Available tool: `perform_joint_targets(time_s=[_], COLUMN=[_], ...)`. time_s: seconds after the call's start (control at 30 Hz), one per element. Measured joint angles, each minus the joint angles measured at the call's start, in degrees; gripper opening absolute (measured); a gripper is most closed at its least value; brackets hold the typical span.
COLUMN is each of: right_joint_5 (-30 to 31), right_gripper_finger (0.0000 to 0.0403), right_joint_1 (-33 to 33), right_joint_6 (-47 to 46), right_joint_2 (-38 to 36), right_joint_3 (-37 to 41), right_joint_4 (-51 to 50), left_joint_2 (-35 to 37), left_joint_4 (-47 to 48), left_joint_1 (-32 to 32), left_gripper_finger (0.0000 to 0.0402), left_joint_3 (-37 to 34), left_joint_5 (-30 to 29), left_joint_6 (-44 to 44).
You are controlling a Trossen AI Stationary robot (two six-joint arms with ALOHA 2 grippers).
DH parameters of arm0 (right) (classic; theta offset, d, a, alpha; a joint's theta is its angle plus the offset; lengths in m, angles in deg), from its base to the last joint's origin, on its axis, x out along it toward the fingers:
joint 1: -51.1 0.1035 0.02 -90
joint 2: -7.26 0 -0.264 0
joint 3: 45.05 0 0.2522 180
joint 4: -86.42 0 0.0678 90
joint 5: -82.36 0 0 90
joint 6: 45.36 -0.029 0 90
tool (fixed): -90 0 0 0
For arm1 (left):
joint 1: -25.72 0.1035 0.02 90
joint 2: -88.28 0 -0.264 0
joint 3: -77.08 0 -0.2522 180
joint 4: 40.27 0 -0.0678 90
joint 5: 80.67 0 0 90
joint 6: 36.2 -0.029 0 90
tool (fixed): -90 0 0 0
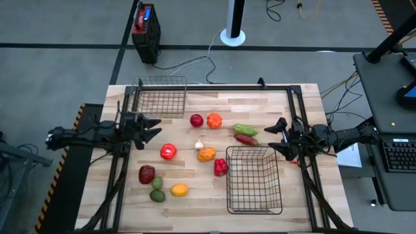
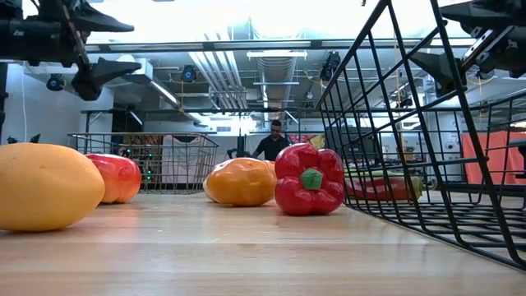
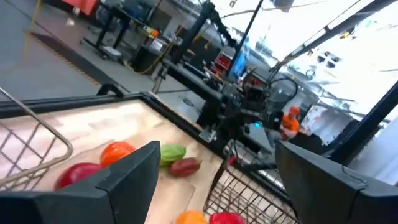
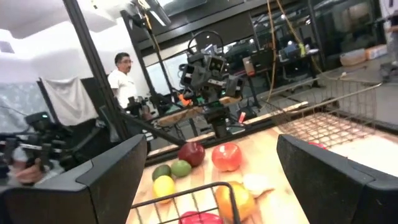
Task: Sort produce into baskets
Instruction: Put the bottom red tomato into the black wire basket
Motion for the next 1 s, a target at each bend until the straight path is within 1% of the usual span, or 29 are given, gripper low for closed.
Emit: perform_joint_targets(time_s=[0.07, 0.1, 0.2, 0.27, 0.33, 0.4, 0.5, 0.6, 0.7, 0.8, 0.9, 1.0], right_joint_5=[0.09, 0.09, 0.09, 0.07, 0.05, 0.03, 0.03, 0.03, 0.03, 0.03, 0.03, 0.03], right_gripper_finger=[0.0352, 0.0352, 0.0352, 0.0352, 0.0352, 0.0352, 0.0352, 0.0352, 0.0352, 0.0352, 0.0352, 0.0352], right_joint_1=[0.02, 0.02, 0.00, 0.01, 0.00, 0.00, 0.02, 0.02, 0.02, 0.02, 0.02, 0.02], right_joint_6=[0.30, 0.30, 0.30, 0.25, -0.03, -0.52, -1.06, -1.39, -1.46, 0.16, 1.90, 2.13], right_joint_2=[0.06, 0.07, 0.22, 0.69, 1.40, 2.03, 3.21, 4.35, 5.71, 6.92, 8.06, 8.95], right_joint_3=[-1.41, -2.37, -5.00, -6.49, -8.24, -10.06, -12.98, -15.75, -17.79, -19.52, -21.26, -22.13], right_joint_4=[-1.80, -2.73, -5.29, -7.14, -9.29, -11.96, -16.98, -20.19, -22.48, -23.99, -25.48, -25.94], left_joint_2=[-3.02, -4.62, -9.22, -12.34, -15.51, -19.13, -24.96, -31.64, -39.11, -46.24, -52.71, -58.44], left_joint_4=[-4.07, -4.46, -3.15, -0.65, 5.17, 13.10, 25.99, 35.76, 43.86, 50.87, 59.39, 65.78], left_joint_1=[0.00, 0.00, -0.15, -0.50, -1.22, -2.19, -3.99, -6.54, -9.49, -11.16, -11.88, -11.87], left_gripper_finger=[0.0300, 0.0300, 0.0300, 0.0300, 0.0300, 0.0300, 0.0300, 0.0300, 0.0300, 0.0300, 0.0300, 0.0300], left_joint_3=[0.13, 0.77, 3.63, 6.35, 9.72, 13.99, 20.67, 27.05, 33.34, 38.99, 43.98, 47.43], left_joint_5=[0.49, 0.96, 3.02, 4.32, 4.63, 4.65, 4.51, 3.84, 3.72, 3.63, 3.50, 3.95], left_joint_6=[0.01, -0.01, 0.31, 0.98, 1.57, 2.77, 7.21, 12.35, 15.74, 19.87, 23.85, 25.08])
